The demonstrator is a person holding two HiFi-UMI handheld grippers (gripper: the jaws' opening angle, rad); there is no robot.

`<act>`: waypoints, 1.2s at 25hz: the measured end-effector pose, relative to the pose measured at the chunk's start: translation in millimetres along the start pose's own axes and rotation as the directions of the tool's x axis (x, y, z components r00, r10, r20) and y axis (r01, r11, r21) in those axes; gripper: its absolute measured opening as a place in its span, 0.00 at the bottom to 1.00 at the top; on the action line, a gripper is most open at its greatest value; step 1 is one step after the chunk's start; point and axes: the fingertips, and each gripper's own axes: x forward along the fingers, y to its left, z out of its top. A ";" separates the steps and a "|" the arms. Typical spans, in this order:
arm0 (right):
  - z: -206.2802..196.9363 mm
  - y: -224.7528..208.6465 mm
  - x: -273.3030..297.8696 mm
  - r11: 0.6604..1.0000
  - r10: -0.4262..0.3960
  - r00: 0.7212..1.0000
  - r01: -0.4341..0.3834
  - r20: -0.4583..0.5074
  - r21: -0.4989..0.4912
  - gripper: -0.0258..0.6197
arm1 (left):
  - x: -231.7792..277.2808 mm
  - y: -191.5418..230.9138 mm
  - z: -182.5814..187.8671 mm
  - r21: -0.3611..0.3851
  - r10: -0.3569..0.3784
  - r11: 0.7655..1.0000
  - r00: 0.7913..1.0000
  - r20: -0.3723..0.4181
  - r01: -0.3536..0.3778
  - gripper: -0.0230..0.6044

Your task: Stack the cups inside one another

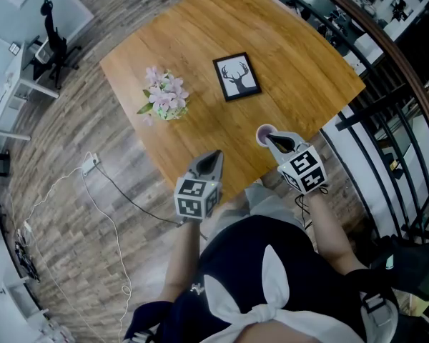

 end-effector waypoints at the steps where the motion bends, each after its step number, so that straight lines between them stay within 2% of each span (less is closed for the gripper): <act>1: 0.7 2.3 -1.2 1.000 0.006 1.000 -0.006 0.004 -0.002 0.04 | -0.2 -0.5 -1.2 0.000 -0.001 1.000 1.000 0.000 0.001 0.06; 17: 3.4 33.6 -25.0 0.999 0.034 0.999 -0.033 0.028 -0.036 0.04 | -14.3 -15.4 -11.4 0.008 -0.014 1.000 1.000 0.025 0.014 0.07; 30: -3.9 57.7 -45.5 0.999 0.021 0.999 -0.019 0.046 -0.044 0.04 | -34.2 -35.5 -26.7 0.013 -0.020 1.000 0.999 0.026 0.019 0.06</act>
